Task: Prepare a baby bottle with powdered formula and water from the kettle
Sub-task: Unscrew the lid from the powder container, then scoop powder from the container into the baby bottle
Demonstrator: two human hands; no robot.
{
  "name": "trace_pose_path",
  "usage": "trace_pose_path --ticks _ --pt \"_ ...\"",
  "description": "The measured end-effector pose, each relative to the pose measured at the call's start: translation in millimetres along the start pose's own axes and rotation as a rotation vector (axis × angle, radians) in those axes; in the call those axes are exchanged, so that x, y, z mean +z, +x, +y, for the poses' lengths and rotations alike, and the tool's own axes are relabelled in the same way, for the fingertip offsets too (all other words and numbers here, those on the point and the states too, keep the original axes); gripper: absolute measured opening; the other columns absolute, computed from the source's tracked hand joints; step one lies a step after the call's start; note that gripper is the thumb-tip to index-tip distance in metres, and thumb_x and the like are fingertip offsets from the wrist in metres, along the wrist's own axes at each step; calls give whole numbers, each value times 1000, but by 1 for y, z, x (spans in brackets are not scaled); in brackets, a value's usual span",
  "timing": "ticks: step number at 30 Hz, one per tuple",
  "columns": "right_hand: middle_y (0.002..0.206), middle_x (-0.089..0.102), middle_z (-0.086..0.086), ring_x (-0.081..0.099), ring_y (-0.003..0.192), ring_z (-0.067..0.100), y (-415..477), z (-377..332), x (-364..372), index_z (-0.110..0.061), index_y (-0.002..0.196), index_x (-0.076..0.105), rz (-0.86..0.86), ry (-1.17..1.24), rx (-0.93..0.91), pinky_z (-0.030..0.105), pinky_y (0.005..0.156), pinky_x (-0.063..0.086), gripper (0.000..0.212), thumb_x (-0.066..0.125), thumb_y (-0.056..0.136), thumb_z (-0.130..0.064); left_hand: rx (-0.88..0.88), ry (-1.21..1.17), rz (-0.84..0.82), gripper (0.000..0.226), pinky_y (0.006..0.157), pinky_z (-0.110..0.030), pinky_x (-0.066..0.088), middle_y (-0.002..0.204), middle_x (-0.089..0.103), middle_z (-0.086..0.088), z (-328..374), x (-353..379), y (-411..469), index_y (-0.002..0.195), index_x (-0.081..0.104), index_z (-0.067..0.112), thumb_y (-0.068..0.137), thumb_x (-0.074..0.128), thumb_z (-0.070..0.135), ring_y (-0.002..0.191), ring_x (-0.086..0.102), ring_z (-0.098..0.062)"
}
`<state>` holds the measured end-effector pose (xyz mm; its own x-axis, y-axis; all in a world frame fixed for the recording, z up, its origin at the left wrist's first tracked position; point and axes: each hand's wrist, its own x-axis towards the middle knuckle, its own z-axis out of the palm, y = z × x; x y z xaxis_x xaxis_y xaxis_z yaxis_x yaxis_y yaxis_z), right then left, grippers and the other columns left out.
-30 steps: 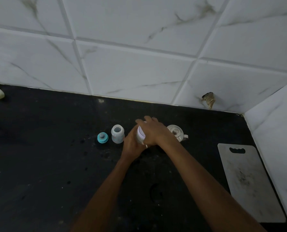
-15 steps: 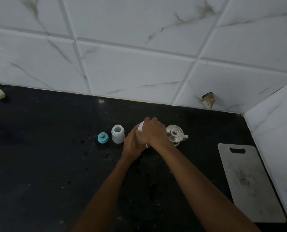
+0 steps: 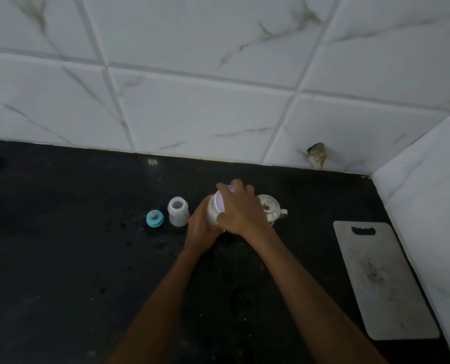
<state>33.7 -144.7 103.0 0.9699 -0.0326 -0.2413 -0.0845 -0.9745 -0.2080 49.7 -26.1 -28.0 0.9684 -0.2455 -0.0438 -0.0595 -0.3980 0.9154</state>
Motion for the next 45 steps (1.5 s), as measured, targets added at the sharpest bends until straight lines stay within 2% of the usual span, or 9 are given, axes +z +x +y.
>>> trace_pose_path --ticks 2,7,9,14,23,32,38,42,45 --pt "154 30 10 39 131 36 -16 8 7 -28 157 26 68 47 50 47 100 45 84 69 84 -30 29 -23 32 71 98 -1 36 134 57 24 3 -1 -2 141 50 32 79 85 27 121 53 14" --pt "154 37 12 39 136 35 -62 25 37 -13 158 25 212 137 195 45 107 43 85 67 87 -37 63 -48 44 71 99 -16 48 126 64 19 6 -1 -3 133 55 37 72 92 33 118 59 8" --pt "153 40 11 44 131 31 -78 30 53 -11 154 29 239 160 253 41 104 45 83 68 86 -37 40 -57 41 75 98 -14 46 127 65 18 8 0 -2 131 56 38 68 95 35 116 59 10" --pt "147 44 11 48 122 29 -97 43 91 -9 151 33 211 150 347 39 98 47 80 66 86 -42 30 -51 23 79 92 2 39 122 62 22 8 1 -2 131 53 37 65 97 29 110 54 23" --pt "150 40 11 45 128 29 -98 57 125 -11 155 27 96 149 398 39 103 43 80 58 94 -51 32 -49 15 78 91 3 38 119 59 30 13 0 -4 130 52 35 67 96 23 108 54 26" --pt "154 38 11 44 133 29 -97 62 123 -14 155 29 106 110 414 42 106 39 84 49 93 -67 13 -16 16 81 92 1 40 122 61 26 13 1 -4 133 51 39 66 96 31 113 55 21" --pt "137 53 6 54 120 23 -83 52 90 -17 137 48 309 165 295 38 94 47 49 47 101 -51 12 -16 31 80 95 -5 42 123 64 24 16 1 -4 132 52 39 65 96 35 114 57 17" --pt "133 54 4 55 119 22 -66 45 62 -19 134 53 437 242 151 42 90 53 38 51 102 -39 26 -12 60 77 100 -23 50 125 66 21 19 -2 -8 130 56 39 64 96 40 117 61 6" --pt "135 54 9 53 122 26 -57 41 42 -17 130 60 531 259 25 44 95 51 32 54 102 -31 72 -15 85 76 100 -22 51 124 64 26 32 -11 -13 130 57 39 65 97 37 118 60 7"
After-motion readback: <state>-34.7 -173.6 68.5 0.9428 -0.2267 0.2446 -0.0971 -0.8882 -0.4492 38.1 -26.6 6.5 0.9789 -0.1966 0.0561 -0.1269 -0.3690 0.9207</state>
